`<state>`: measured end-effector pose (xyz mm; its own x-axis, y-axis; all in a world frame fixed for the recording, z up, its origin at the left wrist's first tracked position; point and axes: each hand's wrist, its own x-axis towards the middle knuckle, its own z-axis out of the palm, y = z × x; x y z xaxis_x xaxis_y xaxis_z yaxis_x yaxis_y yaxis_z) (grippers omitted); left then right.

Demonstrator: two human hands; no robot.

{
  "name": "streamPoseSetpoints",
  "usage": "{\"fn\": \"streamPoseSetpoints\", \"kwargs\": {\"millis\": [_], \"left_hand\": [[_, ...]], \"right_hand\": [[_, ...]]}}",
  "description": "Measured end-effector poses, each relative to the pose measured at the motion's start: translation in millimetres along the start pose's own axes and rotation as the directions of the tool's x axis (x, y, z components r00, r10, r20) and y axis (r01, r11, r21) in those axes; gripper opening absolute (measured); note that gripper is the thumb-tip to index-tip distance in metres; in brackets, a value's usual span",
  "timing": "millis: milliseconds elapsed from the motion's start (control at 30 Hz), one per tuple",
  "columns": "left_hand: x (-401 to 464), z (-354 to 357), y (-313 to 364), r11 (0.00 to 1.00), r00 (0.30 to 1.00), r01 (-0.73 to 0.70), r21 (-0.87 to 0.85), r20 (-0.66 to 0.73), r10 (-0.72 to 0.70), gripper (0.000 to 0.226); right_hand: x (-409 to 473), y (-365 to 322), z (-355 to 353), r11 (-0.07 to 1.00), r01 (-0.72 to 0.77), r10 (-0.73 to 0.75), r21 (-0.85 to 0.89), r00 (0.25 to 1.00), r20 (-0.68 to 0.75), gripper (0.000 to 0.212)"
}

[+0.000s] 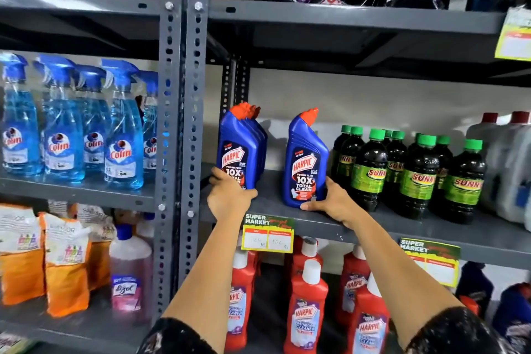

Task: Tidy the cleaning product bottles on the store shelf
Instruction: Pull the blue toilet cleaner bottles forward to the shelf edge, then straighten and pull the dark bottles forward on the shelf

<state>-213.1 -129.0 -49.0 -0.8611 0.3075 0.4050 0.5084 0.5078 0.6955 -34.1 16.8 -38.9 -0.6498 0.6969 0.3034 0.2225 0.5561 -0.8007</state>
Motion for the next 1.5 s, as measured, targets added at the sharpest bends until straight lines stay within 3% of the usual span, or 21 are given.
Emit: {"fn": "streamPoseSetpoints", "kwargs": {"millis": [867, 1067, 1200, 1300, 1367, 1433, 1500], "left_hand": [[8, 10, -8, 0.997, 0.997, -0.072, -0.039, -0.010, 0.072, 0.128], [6, 9, -9, 0.980, 0.981, -0.169, -0.105, -0.110, 0.158, 0.130], [-1, 12, -5, 0.957, 0.935, -0.275, -0.097, -0.261, 0.242, 0.116], [-14, 6, 10, 0.926, 0.846, -0.378, -0.009, -0.408, 0.342, 0.098], [-29, -1, 32, 0.864, 0.772, -0.503, -0.009, -0.456, 0.444, 0.082], [-51, 11, 71, 0.741, 0.703, -0.665, -0.095, -0.413, 0.578, 0.065], [-71, 37, 108, 0.636, 0.692, -0.720, -0.278, -0.222, 0.687, 0.052]], "right_hand": [[2, -1, 3, 0.999, -0.036, 0.035, -0.023, 0.999, -0.010, 0.092], [-1, -4, 4, 0.996, -0.048, 0.043, -0.077, 0.997, -0.062, 0.091], [-2, -3, 0, 0.995, -0.034, 0.023, -0.097, 0.994, -0.109, 0.085], [-2, -3, -6, 0.991, -0.020, 0.010, -0.133, 0.997, -0.078, 0.077], [-8, -5, -11, 0.984, 0.016, -0.021, -0.176, 0.999, -0.028, 0.060], [-18, 2, -35, 0.983, 0.037, -0.048, -0.181, 0.997, -0.059, 0.039], [-28, 13, -67, 0.964, 0.034, -0.086, -0.264, 0.978, -0.189, 0.026]]}}
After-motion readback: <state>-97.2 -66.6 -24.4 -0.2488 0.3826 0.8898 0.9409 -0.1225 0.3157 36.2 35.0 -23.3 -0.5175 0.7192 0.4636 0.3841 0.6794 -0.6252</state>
